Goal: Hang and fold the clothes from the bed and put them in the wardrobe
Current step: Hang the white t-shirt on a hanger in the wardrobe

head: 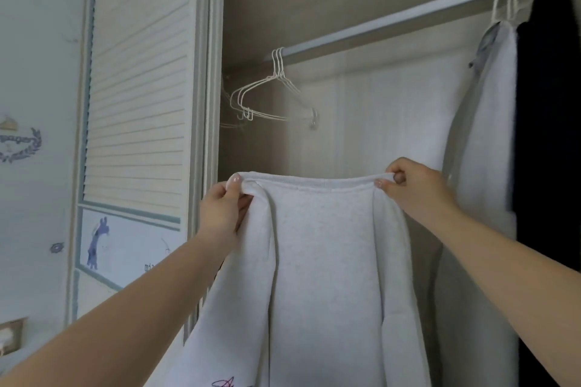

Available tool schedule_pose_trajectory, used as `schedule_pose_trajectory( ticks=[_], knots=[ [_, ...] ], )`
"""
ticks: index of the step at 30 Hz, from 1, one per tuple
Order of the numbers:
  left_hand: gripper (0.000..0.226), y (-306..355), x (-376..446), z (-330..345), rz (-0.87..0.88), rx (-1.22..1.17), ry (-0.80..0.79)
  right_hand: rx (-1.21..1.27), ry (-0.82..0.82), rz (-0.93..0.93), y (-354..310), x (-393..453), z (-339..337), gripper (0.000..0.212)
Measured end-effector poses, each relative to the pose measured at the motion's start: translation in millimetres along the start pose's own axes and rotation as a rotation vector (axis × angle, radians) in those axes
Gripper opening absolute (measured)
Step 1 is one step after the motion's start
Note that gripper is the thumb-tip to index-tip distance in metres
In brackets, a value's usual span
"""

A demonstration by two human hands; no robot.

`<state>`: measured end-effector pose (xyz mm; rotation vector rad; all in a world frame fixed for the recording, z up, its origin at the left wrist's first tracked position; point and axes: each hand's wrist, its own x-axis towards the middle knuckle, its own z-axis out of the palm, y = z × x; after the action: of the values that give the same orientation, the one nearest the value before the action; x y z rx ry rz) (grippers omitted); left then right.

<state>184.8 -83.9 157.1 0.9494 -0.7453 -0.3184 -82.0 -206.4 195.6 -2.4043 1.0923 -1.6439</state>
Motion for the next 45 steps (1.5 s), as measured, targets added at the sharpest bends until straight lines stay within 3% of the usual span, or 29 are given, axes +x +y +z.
schedule_pose_trajectory(
  ticks=[10, 19, 22, 25, 31, 40, 45],
  knots=[
    [0.038, -5, 94, 72, 0.117, -0.107, 0.02, 0.077, 0.087, -0.007, 37, 115, 52, 0.013],
    [0.037, 1, 174, 91, 0.195, -0.119, 0.007, -0.003, -0.046, -0.062, 33, 196, 115, 0.012],
    [0.038, 3, 193, 90, 0.231, -0.134, 0.01, -0.006, -0.106, -0.073, 15, 215, 128, 0.014],
    [0.035, 4, 212, 88, 0.243, -0.155, -0.01, -0.068, -0.134, -0.135, -15, 234, 143, 0.036],
    [0.033, 7, 248, 85, 0.246, -0.24, -0.033, -0.02, -0.075, -0.295, -104, 281, 181, 0.056],
    [0.032, 3, 261, 80, 0.27, -0.191, -0.059, 0.102, -0.227, -0.312, -168, 323, 251, 0.067],
    [0.031, -3, 267, 80, 0.232, -0.275, -0.106, 0.052, -0.21, -0.273, -178, 334, 263, 0.064]
  ],
)
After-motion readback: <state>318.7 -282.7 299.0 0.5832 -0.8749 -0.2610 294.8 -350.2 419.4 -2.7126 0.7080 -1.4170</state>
